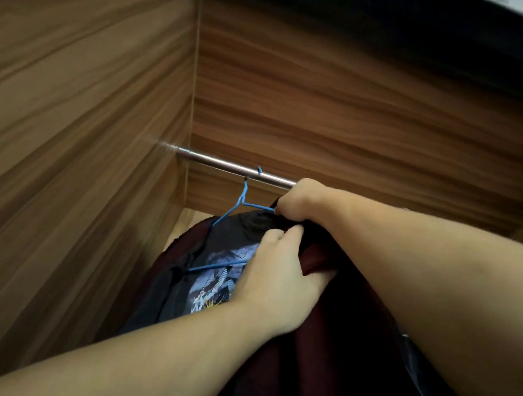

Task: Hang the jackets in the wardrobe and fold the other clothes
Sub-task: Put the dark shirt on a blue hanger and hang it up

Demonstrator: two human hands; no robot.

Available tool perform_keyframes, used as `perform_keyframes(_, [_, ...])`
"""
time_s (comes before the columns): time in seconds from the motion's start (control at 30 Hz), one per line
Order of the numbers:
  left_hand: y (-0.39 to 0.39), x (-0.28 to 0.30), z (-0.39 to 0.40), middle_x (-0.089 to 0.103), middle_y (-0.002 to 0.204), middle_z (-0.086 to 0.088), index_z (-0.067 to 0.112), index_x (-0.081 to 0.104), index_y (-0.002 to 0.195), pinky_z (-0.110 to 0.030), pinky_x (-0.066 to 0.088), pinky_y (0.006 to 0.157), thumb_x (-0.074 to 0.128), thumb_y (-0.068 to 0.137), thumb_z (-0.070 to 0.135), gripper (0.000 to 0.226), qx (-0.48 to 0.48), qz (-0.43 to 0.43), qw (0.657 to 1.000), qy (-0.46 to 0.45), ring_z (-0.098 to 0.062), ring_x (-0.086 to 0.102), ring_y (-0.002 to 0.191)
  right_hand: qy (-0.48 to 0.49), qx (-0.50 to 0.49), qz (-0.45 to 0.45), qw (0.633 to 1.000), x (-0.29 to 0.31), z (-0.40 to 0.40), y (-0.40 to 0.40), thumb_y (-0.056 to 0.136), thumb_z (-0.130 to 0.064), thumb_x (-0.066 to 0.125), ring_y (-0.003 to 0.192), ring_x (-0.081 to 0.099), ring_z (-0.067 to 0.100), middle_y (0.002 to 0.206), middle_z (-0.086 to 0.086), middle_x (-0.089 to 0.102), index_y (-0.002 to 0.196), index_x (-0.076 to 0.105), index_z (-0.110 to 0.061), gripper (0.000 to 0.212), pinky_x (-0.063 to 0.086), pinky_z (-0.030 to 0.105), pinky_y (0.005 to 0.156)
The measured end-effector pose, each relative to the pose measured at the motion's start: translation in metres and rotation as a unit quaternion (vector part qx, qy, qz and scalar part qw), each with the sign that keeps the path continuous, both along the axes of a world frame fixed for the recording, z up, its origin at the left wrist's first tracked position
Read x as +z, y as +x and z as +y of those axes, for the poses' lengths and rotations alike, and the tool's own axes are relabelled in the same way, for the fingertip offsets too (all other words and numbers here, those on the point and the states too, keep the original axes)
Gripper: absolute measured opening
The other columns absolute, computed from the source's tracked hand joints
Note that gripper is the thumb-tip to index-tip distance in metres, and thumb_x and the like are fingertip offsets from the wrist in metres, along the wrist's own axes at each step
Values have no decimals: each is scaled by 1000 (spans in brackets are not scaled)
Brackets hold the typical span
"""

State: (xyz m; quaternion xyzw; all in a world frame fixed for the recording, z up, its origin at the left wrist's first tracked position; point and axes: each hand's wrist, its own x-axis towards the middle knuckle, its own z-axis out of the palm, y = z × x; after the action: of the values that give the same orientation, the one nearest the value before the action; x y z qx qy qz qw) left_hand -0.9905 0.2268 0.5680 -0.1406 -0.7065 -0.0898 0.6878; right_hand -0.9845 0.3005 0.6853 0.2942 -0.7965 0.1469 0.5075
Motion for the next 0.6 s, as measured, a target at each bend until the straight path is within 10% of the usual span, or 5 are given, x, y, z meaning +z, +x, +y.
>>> perform_keyframes(0.33, [17,20,21,57,129,0,24,51,136,-33,40,104,69,82,41,59,-91,11,994,61,-18,51,122,-40,159,-216,962,-8,70,22,90,-47,57,71,71,20,85,6,74,96,66,-14,35,58,29,67])
perform_keyframes(0.6, [44,32,-4,60,131,1,22,53,137,-31,39,107,72,80,24,60,-115,10,989,89,-15,53,122,-157,256,-74,951,-12,35,30,91,-22,54,63,54,16,76,2,55,71,52,-11,23,40,23,49])
